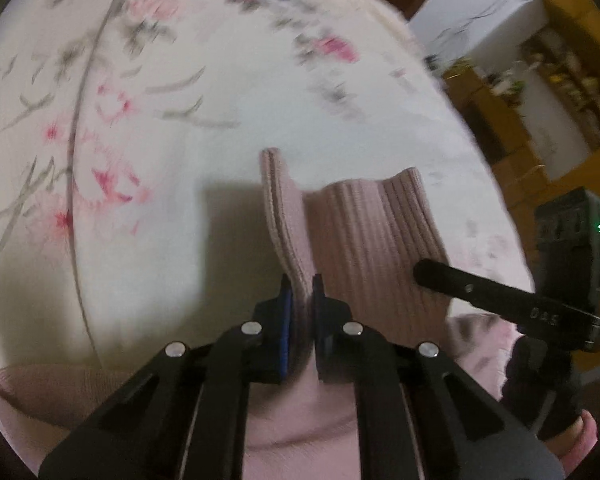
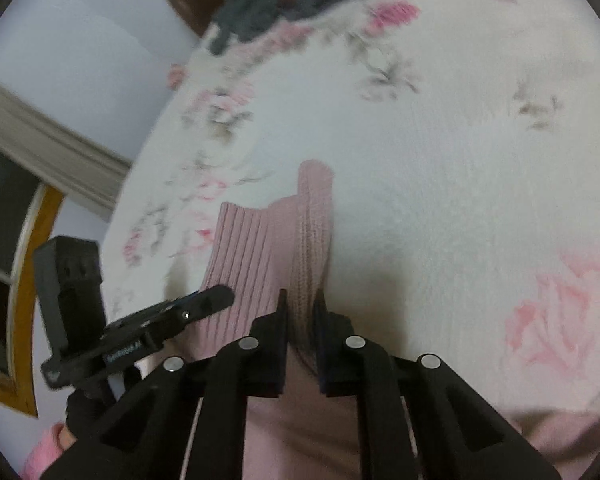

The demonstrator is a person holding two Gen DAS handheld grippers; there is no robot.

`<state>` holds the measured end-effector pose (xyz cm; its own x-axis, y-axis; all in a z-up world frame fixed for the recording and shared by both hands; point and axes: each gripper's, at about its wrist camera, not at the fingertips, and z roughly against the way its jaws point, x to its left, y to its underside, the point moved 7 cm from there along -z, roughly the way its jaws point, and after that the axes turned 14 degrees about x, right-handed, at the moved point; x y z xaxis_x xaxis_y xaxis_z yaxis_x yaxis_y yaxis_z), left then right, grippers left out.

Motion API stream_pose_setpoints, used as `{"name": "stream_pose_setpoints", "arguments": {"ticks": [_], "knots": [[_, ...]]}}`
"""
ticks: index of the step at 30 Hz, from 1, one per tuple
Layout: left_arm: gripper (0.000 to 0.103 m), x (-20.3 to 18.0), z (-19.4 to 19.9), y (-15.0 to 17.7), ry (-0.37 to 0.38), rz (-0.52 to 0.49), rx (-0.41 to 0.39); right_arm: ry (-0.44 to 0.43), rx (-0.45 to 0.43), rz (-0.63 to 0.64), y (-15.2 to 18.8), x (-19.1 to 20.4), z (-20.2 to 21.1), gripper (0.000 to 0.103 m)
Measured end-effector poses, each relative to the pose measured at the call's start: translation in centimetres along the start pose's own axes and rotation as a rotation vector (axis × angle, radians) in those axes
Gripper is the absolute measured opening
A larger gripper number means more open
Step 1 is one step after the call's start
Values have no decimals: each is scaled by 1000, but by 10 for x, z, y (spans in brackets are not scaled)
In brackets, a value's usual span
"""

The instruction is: Fold small clothes

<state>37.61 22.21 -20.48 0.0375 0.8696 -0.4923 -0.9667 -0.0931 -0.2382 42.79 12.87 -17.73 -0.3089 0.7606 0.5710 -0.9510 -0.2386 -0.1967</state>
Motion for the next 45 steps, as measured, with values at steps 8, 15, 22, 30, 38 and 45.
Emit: {"name": "stream_pose_setpoints", "arguments": {"ticks": [8,15,22,30,38,45], "knots": [[7,-24,55,64,58,-179,-101,-8,-52,175,66,38,50,11],[9,-12,49,133,51,-232,-33,57,6,220,128,40,40,12],[13,12,41,180,57,-226,73,110,71,193,172,21,38,18],[29,34,61,154,178,-44,13,-50,24,-12,150,1,56,47],[10,38,7,114,174,103,82,-80,128,-182,118,-29,-2,23],[1,50,8,84,102,119,12,-15,58,-161,93,-35,2,10]]}}
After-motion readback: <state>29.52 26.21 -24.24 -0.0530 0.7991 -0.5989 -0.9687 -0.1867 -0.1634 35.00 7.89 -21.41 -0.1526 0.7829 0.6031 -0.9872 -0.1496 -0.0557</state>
